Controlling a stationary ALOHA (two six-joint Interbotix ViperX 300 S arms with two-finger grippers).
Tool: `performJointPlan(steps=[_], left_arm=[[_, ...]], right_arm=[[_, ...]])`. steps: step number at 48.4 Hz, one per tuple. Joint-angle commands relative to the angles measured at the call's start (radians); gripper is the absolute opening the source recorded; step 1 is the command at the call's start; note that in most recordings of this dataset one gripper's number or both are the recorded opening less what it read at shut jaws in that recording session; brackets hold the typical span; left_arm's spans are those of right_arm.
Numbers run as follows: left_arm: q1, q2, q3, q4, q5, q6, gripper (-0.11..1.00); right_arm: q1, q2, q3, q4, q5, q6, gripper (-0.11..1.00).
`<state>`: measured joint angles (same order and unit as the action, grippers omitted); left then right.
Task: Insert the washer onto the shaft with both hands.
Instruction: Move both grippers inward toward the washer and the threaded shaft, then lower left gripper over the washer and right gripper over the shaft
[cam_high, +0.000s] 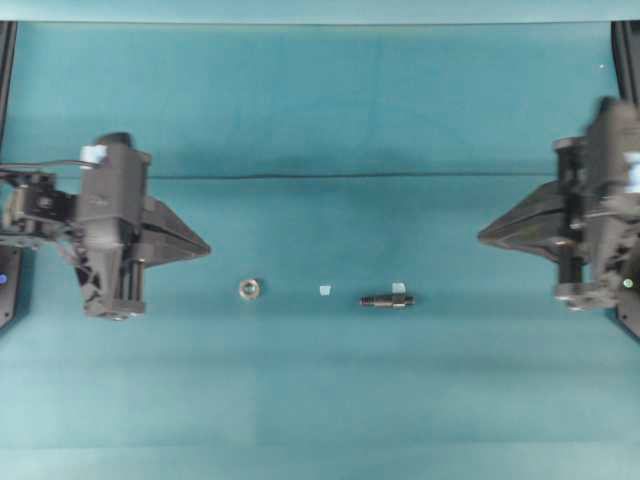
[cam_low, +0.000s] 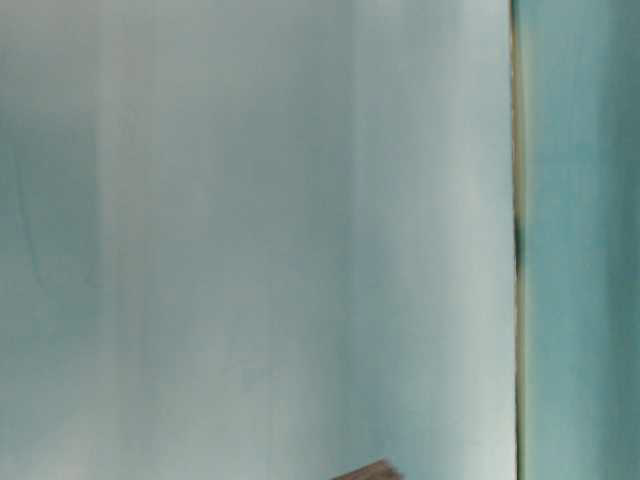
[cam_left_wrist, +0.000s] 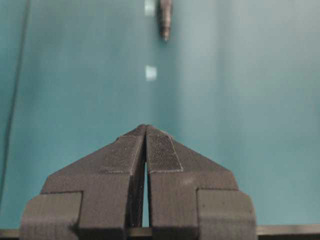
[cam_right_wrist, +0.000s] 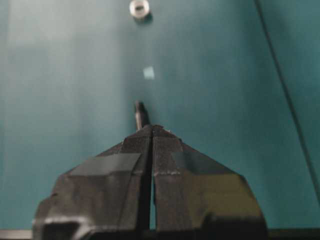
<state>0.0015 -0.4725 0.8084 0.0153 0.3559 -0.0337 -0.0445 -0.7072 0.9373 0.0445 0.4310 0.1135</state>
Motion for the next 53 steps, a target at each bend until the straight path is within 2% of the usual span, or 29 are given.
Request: performJointPlan(steps=[1,9,28,37,53], left_arm=[[0.000,0.020,-0.044,0.005,0.032,0.002,0.02],[0.000,0.089,-0.080,0.006,0.141,0.002,0.02],[-0.012,0.218,-0.163,0.006,0.252,0.005,0.02],[-0.023,0.261,-0.186,0.006,0.259,-0.002,0.02],[-0.034,0.305,-0.195,0.006,0.258,-0.002,0.02]], right_arm=[[0.002,0.044,-0.055,0.002,0.026,0.008,-0.10],[0.014,0.143,-0.117,-0.008,0.075,0.005,-0.10],[0.075,0.359,-0.282,-0.072,0.233,-0.006,-0.10],[0.075,0.399,-0.308,-0.078,0.275,-0.006,-0.10],[0.077,0.430,-0.311,-0.078,0.276,-0.003,-0.10]])
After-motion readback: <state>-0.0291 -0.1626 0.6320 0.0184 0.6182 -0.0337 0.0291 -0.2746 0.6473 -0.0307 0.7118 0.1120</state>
